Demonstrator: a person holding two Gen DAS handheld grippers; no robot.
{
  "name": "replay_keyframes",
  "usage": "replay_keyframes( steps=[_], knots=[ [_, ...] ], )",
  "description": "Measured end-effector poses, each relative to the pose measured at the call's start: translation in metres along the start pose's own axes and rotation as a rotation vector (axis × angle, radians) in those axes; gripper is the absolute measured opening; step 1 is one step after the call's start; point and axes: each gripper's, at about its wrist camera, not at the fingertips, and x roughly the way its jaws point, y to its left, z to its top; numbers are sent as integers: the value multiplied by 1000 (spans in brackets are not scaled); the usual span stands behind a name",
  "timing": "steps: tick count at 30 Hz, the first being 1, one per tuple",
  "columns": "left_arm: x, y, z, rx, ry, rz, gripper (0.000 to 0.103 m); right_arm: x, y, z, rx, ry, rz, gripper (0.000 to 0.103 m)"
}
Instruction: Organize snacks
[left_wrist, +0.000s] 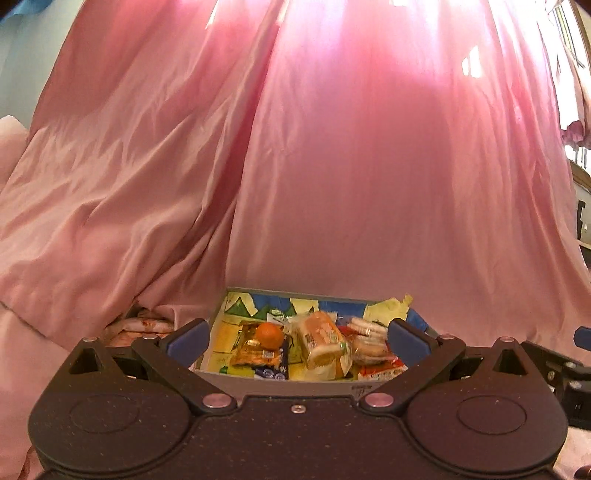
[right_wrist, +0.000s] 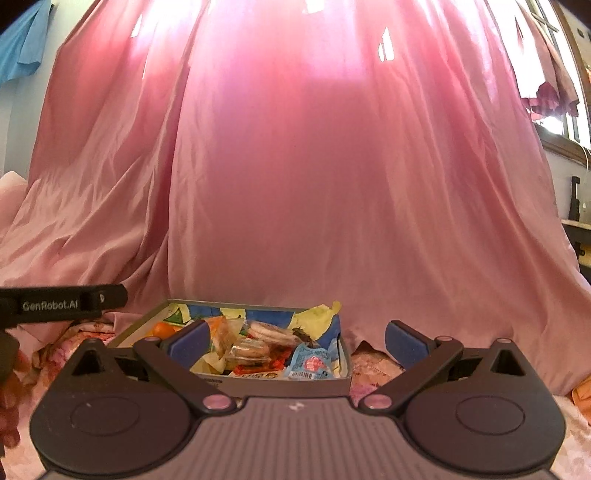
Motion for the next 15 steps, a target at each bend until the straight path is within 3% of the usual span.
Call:
replay_keyframes(
  steps=[8,15],
  knots=[
    [-13,12,-26,47,42,1,102,-16,2,-13,0,2,-6,103],
    [-24,21,-46,59,58,-23,102,-29,8,-26,37,-12,-68,103]
  ],
)
